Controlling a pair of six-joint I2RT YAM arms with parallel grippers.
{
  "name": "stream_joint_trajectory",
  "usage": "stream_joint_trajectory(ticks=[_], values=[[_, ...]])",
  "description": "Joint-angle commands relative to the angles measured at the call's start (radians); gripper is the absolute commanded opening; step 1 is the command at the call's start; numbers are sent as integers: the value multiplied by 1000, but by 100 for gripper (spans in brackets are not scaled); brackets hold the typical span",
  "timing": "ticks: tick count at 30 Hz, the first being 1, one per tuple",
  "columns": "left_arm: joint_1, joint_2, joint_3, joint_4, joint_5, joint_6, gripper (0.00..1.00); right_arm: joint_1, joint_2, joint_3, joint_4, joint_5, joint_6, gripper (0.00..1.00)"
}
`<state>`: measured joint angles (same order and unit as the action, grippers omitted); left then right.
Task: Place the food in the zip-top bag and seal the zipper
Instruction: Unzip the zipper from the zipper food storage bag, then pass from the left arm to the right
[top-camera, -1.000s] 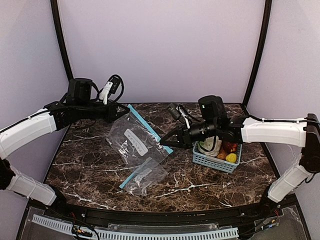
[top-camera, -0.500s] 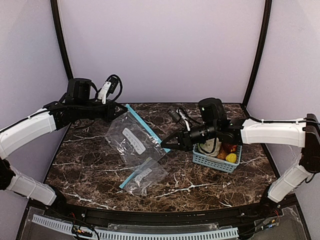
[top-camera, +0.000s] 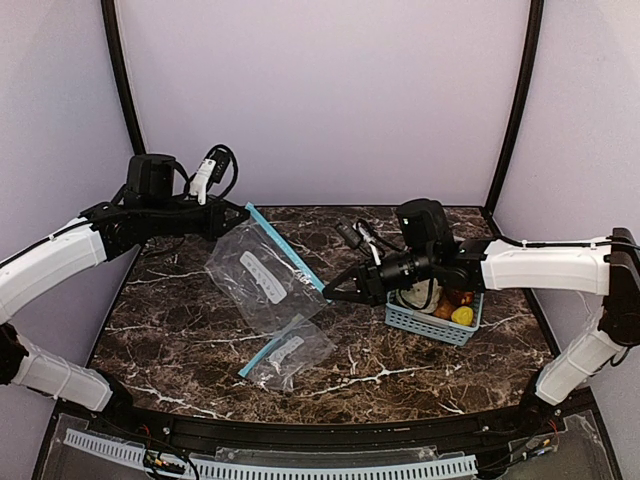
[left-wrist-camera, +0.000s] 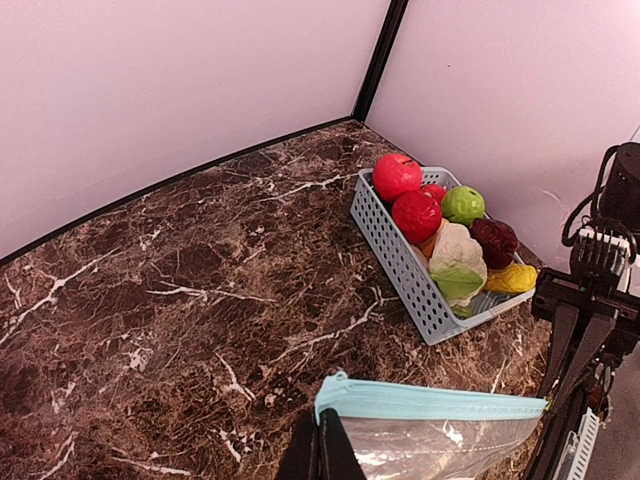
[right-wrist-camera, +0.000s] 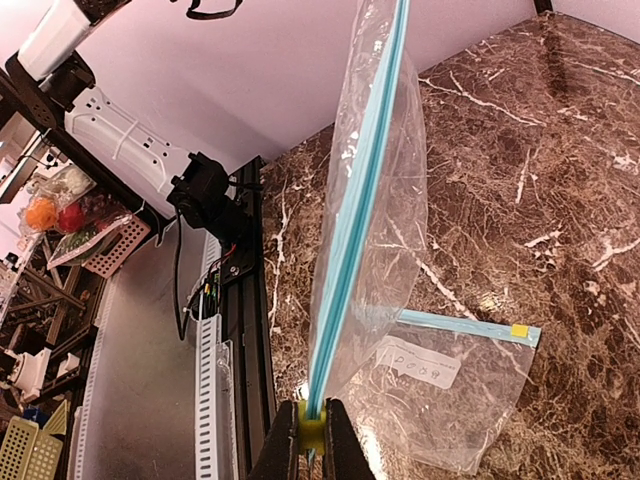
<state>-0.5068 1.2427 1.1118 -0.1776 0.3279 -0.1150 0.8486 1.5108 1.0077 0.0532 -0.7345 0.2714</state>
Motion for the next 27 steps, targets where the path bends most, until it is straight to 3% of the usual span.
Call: stream_joint_trajectory(ticks=[1, 4, 7, 11, 16, 20, 27], values=[[21, -22, -11, 10, -55, 16, 1, 7, -19, -26, -35, -9, 7, 0], [21, -18, -10, 18, 2, 36, 1, 8, -24, -30, -34, -7, 8, 0], [19, 5, -2, 24, 195, 77, 1, 7, -37, -24, -30, -10, 22, 7], [-21, 49, 15, 22, 447, 106, 1, 7, -83, -7, -29, -2, 36, 34], [-98, 102, 63, -98, 492, 207, 1, 7, -184, -27, -44, 114, 25, 57], [-133, 130, 69, -118, 504, 220, 1, 6, -228, -67, -50, 220, 20, 62], [-142, 125, 67, -118, 508, 227, 1, -1, -211, -136, -50, 248, 26, 63]])
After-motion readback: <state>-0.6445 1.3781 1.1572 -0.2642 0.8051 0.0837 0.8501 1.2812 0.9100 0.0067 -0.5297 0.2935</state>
